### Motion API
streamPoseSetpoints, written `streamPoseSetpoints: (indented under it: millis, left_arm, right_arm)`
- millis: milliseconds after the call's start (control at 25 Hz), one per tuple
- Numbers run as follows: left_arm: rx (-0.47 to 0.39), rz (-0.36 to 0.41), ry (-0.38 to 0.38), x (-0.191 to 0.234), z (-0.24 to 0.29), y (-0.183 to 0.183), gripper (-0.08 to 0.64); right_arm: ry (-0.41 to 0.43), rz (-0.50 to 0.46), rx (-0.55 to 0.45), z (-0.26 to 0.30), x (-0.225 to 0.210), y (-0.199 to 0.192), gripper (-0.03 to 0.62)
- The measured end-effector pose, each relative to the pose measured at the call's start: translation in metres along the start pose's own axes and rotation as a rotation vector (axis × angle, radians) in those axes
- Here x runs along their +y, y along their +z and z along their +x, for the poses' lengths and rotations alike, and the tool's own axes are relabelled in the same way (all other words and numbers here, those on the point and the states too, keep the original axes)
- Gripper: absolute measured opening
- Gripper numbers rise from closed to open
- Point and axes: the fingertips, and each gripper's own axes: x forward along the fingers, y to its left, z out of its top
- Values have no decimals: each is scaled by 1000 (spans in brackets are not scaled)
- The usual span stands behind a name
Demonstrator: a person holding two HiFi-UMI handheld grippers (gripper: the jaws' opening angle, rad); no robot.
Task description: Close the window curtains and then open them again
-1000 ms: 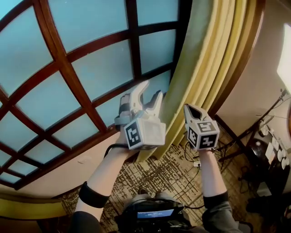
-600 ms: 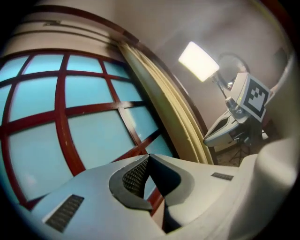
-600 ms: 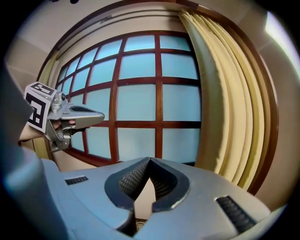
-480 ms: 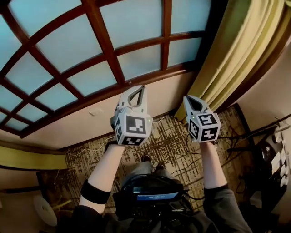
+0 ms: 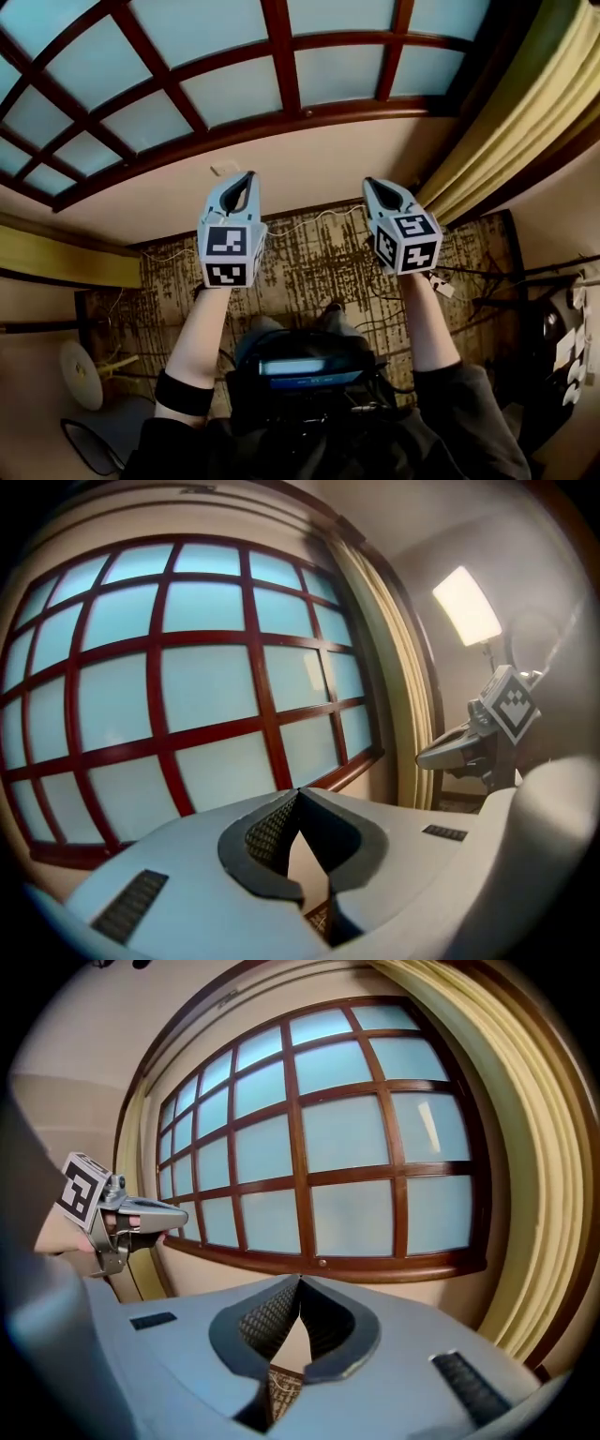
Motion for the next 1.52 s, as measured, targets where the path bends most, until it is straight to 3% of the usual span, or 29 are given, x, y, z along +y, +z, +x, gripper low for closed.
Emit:
streamPoseSetpoints:
  millis: [320,560,720,1040,1520]
  left_arm:
    - [42,-63,100,90,-69,-73,0]
    - [89,-98,142,166,-128,-124,0]
    - [110,-134,153,202,-146,-155,0]
    - [141,-329,122,218,-154,-192,0]
    - [174,-357,143,216,-159,-204,0]
  right_arm:
    - [50,-5,33,26,93,-14,14]
    - [87,25,53,50,180,-26,14]
    - [78,19,62,63,214,-32,14]
    - [75,9,106,77,231,-45,12]
    - [120,-37,140,93,232,-45,12]
